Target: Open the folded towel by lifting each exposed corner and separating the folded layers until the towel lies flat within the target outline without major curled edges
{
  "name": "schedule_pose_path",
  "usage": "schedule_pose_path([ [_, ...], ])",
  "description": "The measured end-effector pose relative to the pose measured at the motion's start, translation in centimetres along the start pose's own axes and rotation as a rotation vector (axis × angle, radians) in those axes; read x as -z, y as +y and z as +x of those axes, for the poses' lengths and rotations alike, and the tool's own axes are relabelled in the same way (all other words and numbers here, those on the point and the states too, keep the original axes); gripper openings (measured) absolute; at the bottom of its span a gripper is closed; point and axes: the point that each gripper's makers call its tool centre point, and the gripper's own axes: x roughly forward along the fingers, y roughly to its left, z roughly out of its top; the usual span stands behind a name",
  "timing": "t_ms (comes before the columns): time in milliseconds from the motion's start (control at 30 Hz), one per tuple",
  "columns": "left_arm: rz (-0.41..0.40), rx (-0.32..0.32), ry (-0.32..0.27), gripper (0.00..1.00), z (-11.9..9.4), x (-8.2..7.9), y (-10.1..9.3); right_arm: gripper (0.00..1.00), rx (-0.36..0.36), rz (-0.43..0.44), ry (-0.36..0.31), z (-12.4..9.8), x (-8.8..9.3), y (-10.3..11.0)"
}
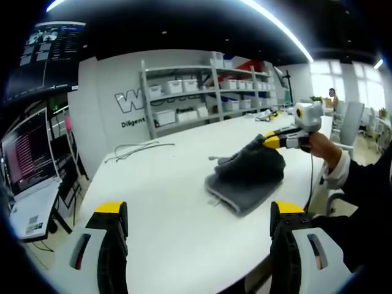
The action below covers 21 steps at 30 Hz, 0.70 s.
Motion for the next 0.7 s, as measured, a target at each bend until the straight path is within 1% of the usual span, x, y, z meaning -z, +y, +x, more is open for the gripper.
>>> schedule_pose_path([
  [700, 0.0, 0.004, 0.006, 0.95, 0.2, 0.3, 0.1, 0.03, 0.025, 0.009, -0.001, -0.4, 0.1, -1.4],
])
